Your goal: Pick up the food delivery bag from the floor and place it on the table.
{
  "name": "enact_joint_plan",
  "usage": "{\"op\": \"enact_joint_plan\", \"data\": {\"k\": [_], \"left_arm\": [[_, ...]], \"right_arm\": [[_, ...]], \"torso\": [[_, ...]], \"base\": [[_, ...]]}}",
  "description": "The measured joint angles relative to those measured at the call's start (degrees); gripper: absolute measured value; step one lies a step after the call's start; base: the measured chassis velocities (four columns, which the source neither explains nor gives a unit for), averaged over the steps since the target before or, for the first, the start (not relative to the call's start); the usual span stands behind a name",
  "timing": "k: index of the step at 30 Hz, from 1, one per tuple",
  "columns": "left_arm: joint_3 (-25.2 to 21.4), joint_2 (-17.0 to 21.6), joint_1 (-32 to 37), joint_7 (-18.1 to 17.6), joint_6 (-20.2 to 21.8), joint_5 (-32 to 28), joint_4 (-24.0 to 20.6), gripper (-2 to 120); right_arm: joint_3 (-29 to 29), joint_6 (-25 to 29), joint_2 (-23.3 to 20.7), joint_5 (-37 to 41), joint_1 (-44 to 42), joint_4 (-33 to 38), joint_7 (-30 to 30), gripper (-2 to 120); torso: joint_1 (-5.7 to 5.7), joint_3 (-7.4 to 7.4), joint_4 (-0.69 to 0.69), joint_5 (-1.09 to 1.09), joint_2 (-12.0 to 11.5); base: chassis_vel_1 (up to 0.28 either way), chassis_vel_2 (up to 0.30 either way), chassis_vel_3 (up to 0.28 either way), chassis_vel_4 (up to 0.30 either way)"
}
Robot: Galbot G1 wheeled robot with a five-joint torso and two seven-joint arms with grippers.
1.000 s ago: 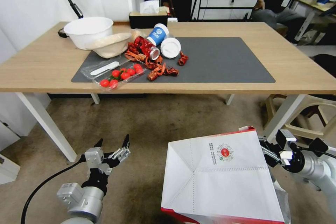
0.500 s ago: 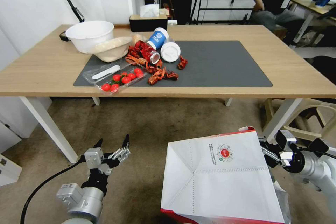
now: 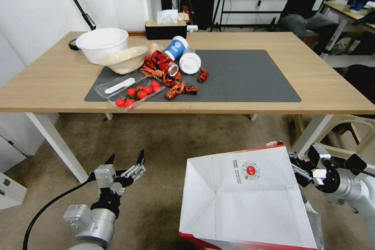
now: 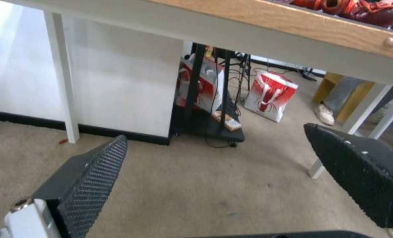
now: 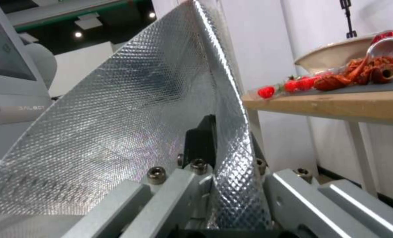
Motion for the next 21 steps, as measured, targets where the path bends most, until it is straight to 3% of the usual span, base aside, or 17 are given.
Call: {"op": "enact_joint_plan", "data": {"k": [21], "left_arm": [[-0.05,-0.03,-0.09,0.40,0.06,0.44,0.19,100]], "right_arm": [[-0.06,-0.03,-0.09,0.08,0.25,0.28,0.17,0]], "torso": [[2.12,3.16,0.00,0.00,5.29]], "base": [[0.000,0.000,0.000,0.000]]}}
